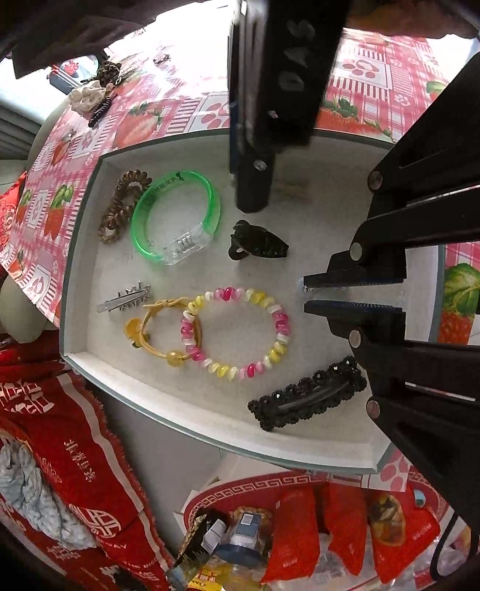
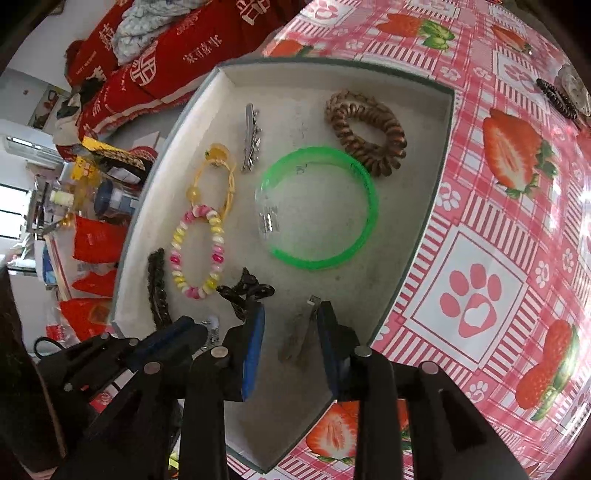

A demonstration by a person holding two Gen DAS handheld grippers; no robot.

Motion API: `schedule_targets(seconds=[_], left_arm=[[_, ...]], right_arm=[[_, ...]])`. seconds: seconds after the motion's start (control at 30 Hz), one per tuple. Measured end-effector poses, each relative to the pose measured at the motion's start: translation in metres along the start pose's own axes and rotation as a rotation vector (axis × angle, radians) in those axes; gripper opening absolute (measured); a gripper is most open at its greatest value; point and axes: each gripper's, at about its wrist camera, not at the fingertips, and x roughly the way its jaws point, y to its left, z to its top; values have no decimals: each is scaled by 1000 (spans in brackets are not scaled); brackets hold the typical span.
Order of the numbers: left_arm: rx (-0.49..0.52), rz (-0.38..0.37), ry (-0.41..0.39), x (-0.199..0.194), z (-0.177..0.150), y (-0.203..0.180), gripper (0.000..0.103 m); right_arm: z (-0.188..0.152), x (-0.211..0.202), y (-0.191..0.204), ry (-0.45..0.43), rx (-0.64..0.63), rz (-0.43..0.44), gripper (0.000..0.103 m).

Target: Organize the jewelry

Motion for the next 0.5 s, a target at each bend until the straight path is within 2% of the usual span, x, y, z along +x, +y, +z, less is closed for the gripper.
schedule_targets(seconds=[0.27,0.5], left_arm=[[-2,0,-6,-9,-1,2,13],[-8,11,-19,-20,3,4,13]], right_arm=[[2,-37,-1,-63,20,22,34],[-8,-59,-10,-73,49,4,34]])
